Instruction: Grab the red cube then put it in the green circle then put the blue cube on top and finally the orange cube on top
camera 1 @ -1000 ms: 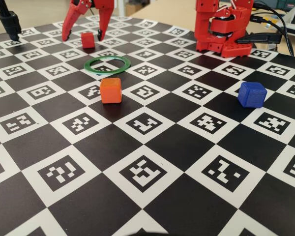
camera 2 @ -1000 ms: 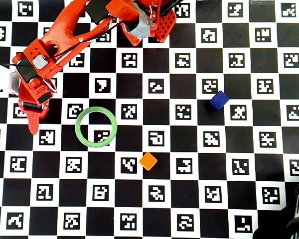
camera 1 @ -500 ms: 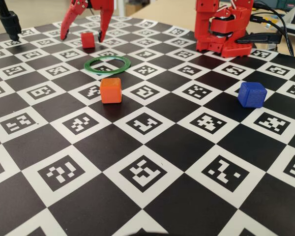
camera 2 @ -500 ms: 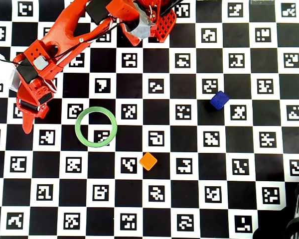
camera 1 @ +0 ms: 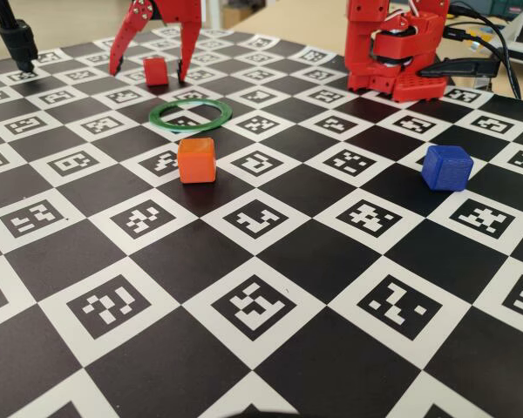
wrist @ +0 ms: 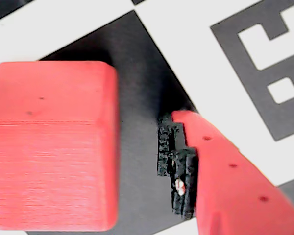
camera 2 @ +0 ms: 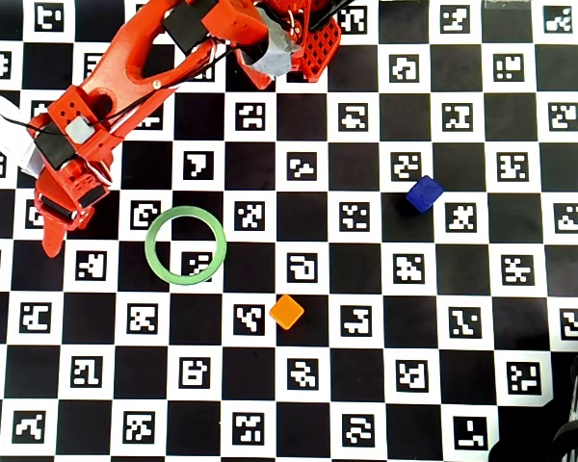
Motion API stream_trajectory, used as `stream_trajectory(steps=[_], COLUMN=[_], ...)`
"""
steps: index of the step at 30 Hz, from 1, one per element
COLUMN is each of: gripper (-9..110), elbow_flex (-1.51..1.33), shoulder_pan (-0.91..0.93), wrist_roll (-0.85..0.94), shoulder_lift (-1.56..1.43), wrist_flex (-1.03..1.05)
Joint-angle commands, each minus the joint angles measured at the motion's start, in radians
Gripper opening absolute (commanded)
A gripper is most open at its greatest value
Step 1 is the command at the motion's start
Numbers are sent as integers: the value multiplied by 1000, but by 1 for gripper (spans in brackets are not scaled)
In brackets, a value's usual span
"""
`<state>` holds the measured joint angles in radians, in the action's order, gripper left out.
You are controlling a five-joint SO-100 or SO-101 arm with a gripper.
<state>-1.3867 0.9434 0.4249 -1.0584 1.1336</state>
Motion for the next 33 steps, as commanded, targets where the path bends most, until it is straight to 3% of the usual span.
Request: stream_trajectory(steps=[1, 10, 12, 15, 19, 33], gripper=[51, 47, 39, 18, 6, 4], elbow_flex=[63, 61, 61, 58, 54, 80], shoulder_pan=[5, 3, 3, 5, 5, -5], wrist_roll=[-8, -2, -3, 2, 3, 18], shoulder_lift=[-21, -21, -21, -23, -25, -84], wrist_flex=[-9, -9, -11, -12, -17, 51])
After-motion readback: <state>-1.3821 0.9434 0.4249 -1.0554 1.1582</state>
